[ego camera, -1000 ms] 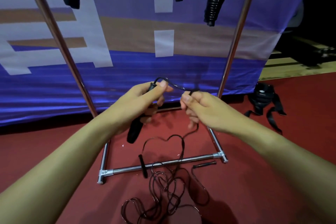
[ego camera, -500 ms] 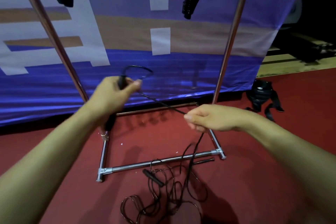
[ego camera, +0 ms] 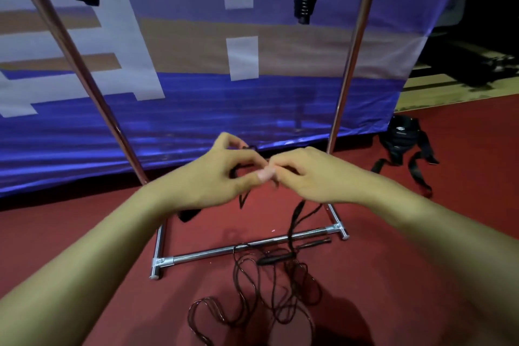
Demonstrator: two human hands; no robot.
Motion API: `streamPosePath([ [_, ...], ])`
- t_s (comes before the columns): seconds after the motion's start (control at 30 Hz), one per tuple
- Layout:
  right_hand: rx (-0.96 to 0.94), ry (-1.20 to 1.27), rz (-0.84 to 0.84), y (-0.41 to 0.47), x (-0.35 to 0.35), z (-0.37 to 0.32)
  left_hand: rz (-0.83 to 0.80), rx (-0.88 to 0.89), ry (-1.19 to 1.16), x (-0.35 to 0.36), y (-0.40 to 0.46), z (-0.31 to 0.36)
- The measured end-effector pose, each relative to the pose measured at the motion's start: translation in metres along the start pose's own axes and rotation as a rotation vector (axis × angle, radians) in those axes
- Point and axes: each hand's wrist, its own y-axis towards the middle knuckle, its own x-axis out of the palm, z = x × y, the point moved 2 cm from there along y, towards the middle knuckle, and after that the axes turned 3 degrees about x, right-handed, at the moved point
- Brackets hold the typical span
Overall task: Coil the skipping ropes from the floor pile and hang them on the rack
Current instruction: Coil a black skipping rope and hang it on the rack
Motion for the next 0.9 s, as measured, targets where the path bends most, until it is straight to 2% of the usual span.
streamPosePath([
  [0.13, 0.033, 0.109, 0.048, -0.003, -0.009, -0.004, 0.02, 0.138, 0.093, 0.01, 0.009, 0.001],
  [0.2, 0.106, 0.023, -0.066, -0.004, -0.014, 0.018, 0.05, 0.057, 0.194, -0.004, 0.01, -0.019],
  [0.3, 0.248, -0.044, -0.26, -0.009, -0.02, 0.053, 0.075, -0.175, 0.307, -0.029, 0.0, -0.06],
  [0.4, 0.245, -0.067, -0.338, -0.016, -0.015, 0.06, 0.002, -0.225, 0.389, -0.028, -0.004, -0.072],
  [0.57, 0.061, -0.06, -0.258, -0.011, -0.004, 0.019, -0.107, -0.144, 0.33, -0.003, 0.004, -0.029],
  [0.7, 0.025, -0.007, -0.203, -0.006, -0.006, 0.01, 0.08, -0.29, 0.55, -0.022, 0.007, -0.028],
  [0.77, 0.02, 0.023, -0.2, -0.008, -0.008, 0.012, 0.121, -0.345, 0.586, -0.036, 0.001, -0.032],
  [0.83, -0.006, 0.038, -0.19, -0.009, -0.009, 0.013, 0.164, -0.229, 0.502, -0.037, -0.001, -0.027],
  [0.9, -0.039, 0.071, -0.176, -0.007, -0.009, 0.011, 0.168, -0.018, 0.314, -0.025, 0.0, -0.004],
])
